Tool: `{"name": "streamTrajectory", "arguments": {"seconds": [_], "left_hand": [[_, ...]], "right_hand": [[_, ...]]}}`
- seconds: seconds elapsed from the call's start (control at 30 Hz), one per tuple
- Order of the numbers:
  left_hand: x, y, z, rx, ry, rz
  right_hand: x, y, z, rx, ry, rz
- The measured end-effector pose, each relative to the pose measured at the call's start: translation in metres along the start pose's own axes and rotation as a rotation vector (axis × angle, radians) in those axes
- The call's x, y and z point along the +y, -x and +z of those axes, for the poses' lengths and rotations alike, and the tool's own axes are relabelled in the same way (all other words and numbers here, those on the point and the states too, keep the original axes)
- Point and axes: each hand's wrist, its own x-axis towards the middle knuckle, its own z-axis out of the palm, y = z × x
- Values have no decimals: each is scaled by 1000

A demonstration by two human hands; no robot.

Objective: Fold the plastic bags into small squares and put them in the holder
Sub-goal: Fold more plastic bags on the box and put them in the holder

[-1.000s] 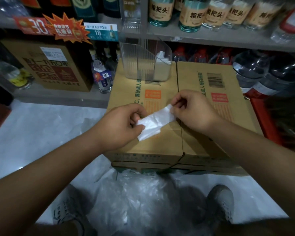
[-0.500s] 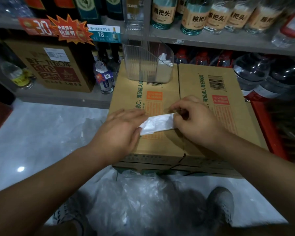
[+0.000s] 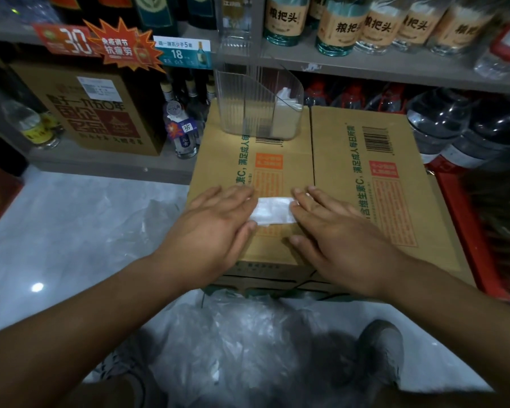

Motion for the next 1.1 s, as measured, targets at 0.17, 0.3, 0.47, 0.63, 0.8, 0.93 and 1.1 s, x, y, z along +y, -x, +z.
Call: {"name": "streamTrajectory", "arguments": {"seconds": [0.17,0.3,0.47,0.63,0.8,0.93,1.1], "left_hand": [[-3,8,4,-245,-138,53],[-1,14,0,-156,-37,46],[-9,17,-7,-4,70,89],[-9,23,-10,-4,140,108],[-5,23,-8,29,176,100],[-2,23,-7,57,252,33],[0,23,-8,78,332,11]], "right_hand": [[12,1,0,-42,-21,-32],[19,-2,-4,-16,-90,-29],[20,-7,-9,104,-193,18],[-2,-1,-3,287,-236,-164],[-16,2,12,215,-279,-247],[-18,0,12,231,-261,-257],[-23,-4,18,269,-216,-312]]}}
